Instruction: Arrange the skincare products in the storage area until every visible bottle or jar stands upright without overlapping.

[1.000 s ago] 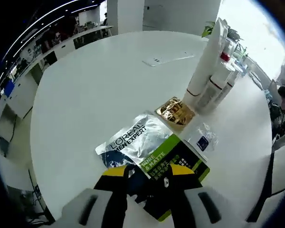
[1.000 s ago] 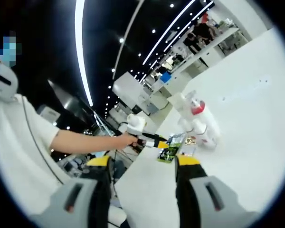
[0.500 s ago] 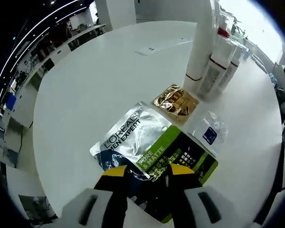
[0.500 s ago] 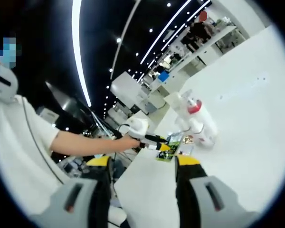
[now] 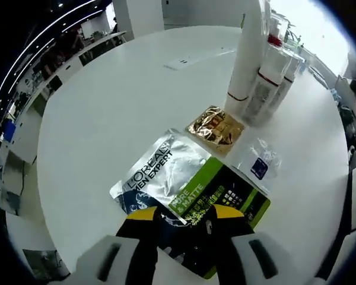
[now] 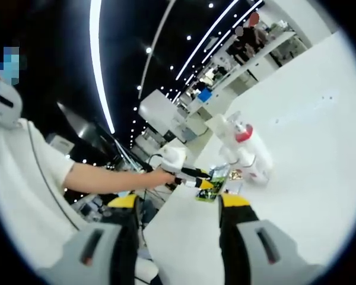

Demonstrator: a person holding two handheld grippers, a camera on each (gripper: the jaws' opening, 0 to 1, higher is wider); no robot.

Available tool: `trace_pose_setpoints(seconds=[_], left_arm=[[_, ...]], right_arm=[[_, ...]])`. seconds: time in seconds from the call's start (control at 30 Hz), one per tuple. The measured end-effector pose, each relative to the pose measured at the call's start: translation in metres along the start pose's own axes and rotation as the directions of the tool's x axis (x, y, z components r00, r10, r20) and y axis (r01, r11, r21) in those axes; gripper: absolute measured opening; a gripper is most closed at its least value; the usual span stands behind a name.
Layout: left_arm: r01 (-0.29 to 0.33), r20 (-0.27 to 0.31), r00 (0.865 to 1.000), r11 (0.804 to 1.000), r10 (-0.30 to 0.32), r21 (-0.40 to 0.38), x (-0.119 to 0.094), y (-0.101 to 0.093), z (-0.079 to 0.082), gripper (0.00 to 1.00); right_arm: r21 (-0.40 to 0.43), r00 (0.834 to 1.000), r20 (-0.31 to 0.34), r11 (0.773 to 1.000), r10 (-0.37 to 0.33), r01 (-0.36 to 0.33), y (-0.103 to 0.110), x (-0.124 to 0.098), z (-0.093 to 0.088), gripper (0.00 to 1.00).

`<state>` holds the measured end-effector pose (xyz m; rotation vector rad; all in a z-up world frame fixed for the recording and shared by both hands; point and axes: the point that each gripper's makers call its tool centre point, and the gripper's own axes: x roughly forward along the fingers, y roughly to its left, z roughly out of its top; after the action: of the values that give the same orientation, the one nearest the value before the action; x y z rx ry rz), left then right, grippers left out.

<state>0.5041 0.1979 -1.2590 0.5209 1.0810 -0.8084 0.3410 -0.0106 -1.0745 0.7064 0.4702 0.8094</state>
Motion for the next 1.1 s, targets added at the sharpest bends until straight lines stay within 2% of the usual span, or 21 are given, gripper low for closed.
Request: trace_pose_setpoints(seconds=[0.23, 0.43, 0.6, 0.73, 0.87, 0.93, 1.03, 1.1], left_arm=[[-0.001, 0.005, 1.0, 1.0, 0.001, 0.022, -0.007, -0.006, 0.001, 0.39], [-0.011, 0.029, 1.0, 1.0, 0.011, 0.008, -0.02, -0.006, 0.005, 0.38], [0.004, 0.097, 0.995, 0.999, 0.0, -0.04, -0.037, -0.012, 0.014, 0.39], [-0.001, 0.138, 0.99, 0.999, 0.007, -0.045, -0.051, -0.016, 0.019, 0.43], [-0.007, 0.191, 0.982, 0.999, 0.016, -0.049, -0.067, -0.021, 0.026, 0.45], [-0.002, 0.234, 0.972, 0.998, 0.014, -0.055, -0.078, -0.027, 0.031, 0.45], [-0.001, 0.26, 0.966, 0.999, 0.009, -0.034, -0.095, -0.036, 0.03, 0.45], [0.007, 0.304, 0.953, 0.999, 0.009, -0.053, -0.106, -0.04, 0.035, 0.46]], right_arm=[[-0.008, 1.0, 0.0, 1.0, 0.001, -0.001, 0.002, -0.001, -0.001, 0.52], [-0.016, 1.0, 0.0, 1.0, 0.007, -0.008, 0.005, 0.0, -0.002, 0.52], [-0.029, 1.0, -0.004, 0.999, 0.02, -0.02, 0.011, 0.004, -0.003, 0.52], [-0.038, 0.999, -0.005, 0.999, 0.033, -0.033, 0.017, 0.006, -0.003, 0.52], [-0.051, 0.999, -0.007, 0.998, 0.043, -0.043, 0.023, 0.007, -0.003, 0.52], [-0.059, 0.999, -0.006, 0.997, 0.045, -0.045, 0.025, 0.006, -0.003, 0.52], [-0.067, 0.999, -0.007, 0.997, 0.042, -0.043, 0.028, 0.004, -0.005, 0.52], [-0.076, 0.999, -0.012, 0.996, 0.038, -0.039, 0.028, 0.003, -0.006, 0.53]])
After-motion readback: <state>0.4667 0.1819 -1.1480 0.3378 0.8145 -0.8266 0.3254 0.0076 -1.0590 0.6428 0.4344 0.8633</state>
